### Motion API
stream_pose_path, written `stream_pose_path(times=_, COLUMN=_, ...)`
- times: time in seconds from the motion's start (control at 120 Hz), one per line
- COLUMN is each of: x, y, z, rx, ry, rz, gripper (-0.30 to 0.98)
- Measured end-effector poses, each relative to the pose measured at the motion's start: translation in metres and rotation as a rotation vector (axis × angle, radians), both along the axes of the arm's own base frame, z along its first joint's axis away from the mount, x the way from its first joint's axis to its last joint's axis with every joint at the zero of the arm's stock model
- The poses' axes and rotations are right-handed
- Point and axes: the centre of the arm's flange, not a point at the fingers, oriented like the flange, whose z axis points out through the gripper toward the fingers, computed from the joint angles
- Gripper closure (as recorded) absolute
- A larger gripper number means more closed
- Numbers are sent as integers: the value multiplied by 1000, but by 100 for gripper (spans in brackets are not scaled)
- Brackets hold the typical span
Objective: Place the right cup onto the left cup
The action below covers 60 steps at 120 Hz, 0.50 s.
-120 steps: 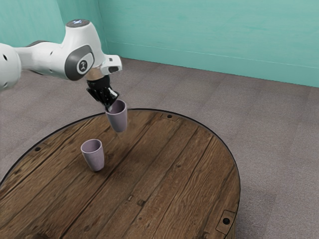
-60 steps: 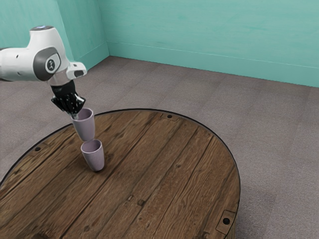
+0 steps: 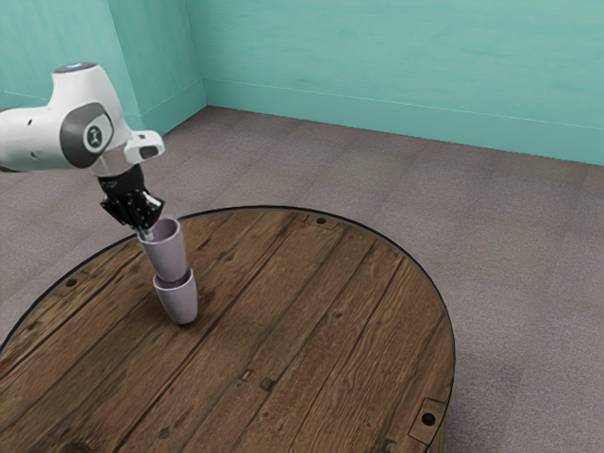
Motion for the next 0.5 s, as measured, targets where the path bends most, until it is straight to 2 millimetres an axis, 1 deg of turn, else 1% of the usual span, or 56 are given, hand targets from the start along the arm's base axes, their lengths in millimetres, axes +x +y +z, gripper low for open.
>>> stream_pose_path(times=0.15, x=-7, y=0, z=-8, rx=-8, ry=10, rz=5, gripper=79)
stream_pose_path(times=0.325, x=-5, y=0, z=-17, rx=-11, ry=7, rz=12, gripper=78)
stream_pose_path(times=0.433, x=-5, y=-1, z=-19, rx=-13, ry=4, rz=14, gripper=55)
stream_pose_path(times=0.5, x=-6, y=-2, z=-16, rx=-11, ry=-4, rz=14, gripper=40)
